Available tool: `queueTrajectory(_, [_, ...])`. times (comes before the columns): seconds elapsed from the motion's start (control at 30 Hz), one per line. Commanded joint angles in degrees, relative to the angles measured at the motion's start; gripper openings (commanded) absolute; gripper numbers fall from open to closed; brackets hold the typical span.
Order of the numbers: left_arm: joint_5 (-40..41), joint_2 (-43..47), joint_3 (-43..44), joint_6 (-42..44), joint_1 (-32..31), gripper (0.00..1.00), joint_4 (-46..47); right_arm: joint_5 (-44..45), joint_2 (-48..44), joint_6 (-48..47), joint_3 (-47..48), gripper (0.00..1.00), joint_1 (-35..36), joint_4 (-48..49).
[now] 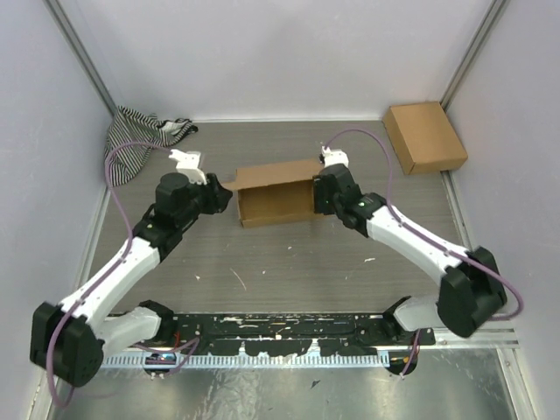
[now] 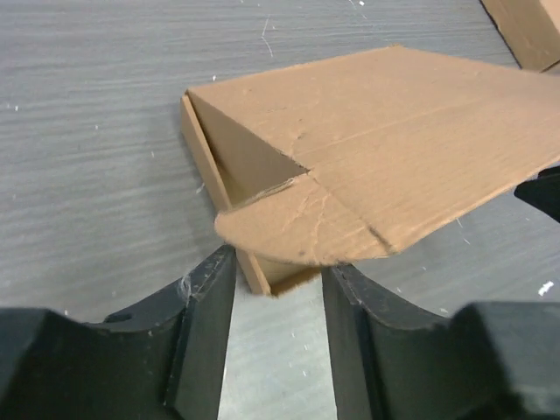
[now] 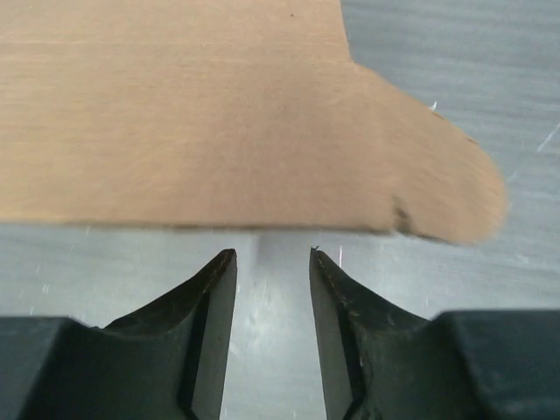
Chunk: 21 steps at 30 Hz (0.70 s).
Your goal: Fold the paper box
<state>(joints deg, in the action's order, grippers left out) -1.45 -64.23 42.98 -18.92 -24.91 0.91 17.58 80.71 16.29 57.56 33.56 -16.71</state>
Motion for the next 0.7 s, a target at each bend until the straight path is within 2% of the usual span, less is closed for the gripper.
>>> queueTrajectory(0.0, [0.7,10.2,-1.9,-6.3,-0.3,0.52,-9.9,-7.4,-12.2,2.9,-2.4,0.45,0.5,-7.6])
queueTrajectory(0.2, [2.3,27.0,1.1,-12.9,-0.4,0.57,-27.5,-14.1,-30.2,5.9,-1.6,0.49,0.8,-20.7])
queueTrajectory(0.23, [1.7,28.5,2.0,-13.5,-0.3,0.59,-29.1,-14.0,-32.6,6.4,-0.6,0.55,0.8,-21.4])
queueTrajectory(0.33, [-0.9,28.0,4.2,-14.8,-0.3,0.66,-29.7,-13.6,-35.9,8.6,0.8,0.97,0.8,-18.9])
queueTrajectory(0.4, [-2.7,23.8,6.0,-14.6,-0.3,0.68,-29.5,-14.8,-32.1,7.6,3.6,1.0,0.7,-17.6])
queueTrajectory(0.47, [-4.3,17.3,9.1,-13.3,-0.3,0.69,-30.6,-14.3,-23.9,5.8,8.4,1.0,0.5,-18.9])
queueTrajectory(0.57, [-2.9,7.0,14.1,-11.7,-0.3,0.7,-34.0,-13.7,-10.2,3.9,14.8,0.98,-1.8,-19.5])
queueTrajectory(0.67, [-1.2,-1.8,16.9,-10.6,-0.1,0.71,-33.7,-11.7,-1.7,3.1,18.3,0.96,-5.6,-17.6])
